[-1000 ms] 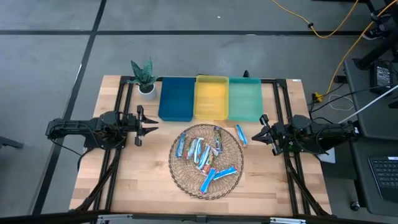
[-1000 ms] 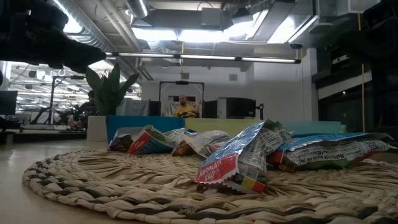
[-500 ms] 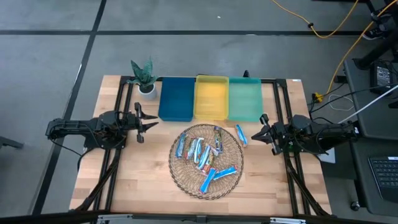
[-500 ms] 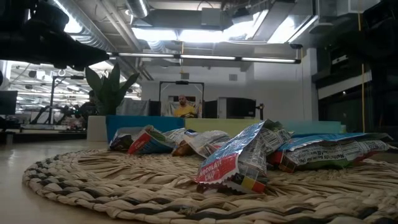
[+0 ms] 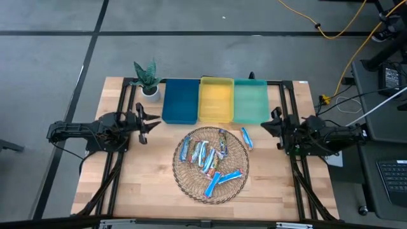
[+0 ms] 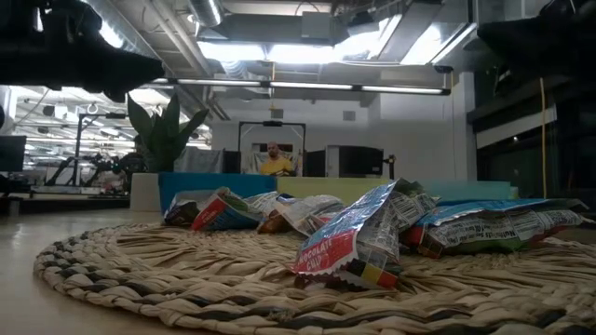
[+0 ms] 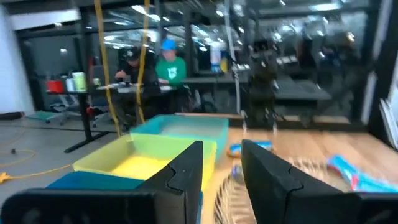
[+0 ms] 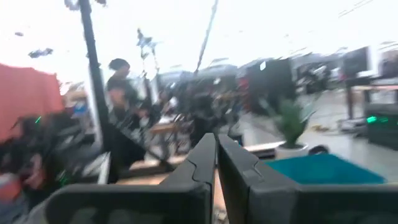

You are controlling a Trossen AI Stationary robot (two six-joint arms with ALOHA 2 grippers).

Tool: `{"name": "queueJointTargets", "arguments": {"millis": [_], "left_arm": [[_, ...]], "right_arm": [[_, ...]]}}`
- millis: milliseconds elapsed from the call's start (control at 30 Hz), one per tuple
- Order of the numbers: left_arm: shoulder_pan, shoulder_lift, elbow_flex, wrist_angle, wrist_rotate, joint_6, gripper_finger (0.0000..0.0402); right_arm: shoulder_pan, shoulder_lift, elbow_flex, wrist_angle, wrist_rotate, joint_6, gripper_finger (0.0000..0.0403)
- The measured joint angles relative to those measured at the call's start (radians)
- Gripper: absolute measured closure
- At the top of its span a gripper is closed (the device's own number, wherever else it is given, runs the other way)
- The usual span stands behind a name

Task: Pick and place Granola Bars by type
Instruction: Put the yellow granola bar into the yellow bin

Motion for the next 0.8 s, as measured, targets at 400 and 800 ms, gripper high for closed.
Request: {"name": "queueJointTargets", "arguments": {"millis": [400, 800], "left_arm": [[0.0, 0.0, 0.0, 0.128, -0.213, 0.013, 0.0297], [0.0, 0.0, 0.0, 0.125, -0.23, 0.014, 0.0297]], "right_arm": [[0.0, 0.021, 0.084, -0.014, 0.113, 0.006, 0.0377], [0.0, 0.368, 0.64, -0.647, 0.176, 0.067, 0.0246]]}}
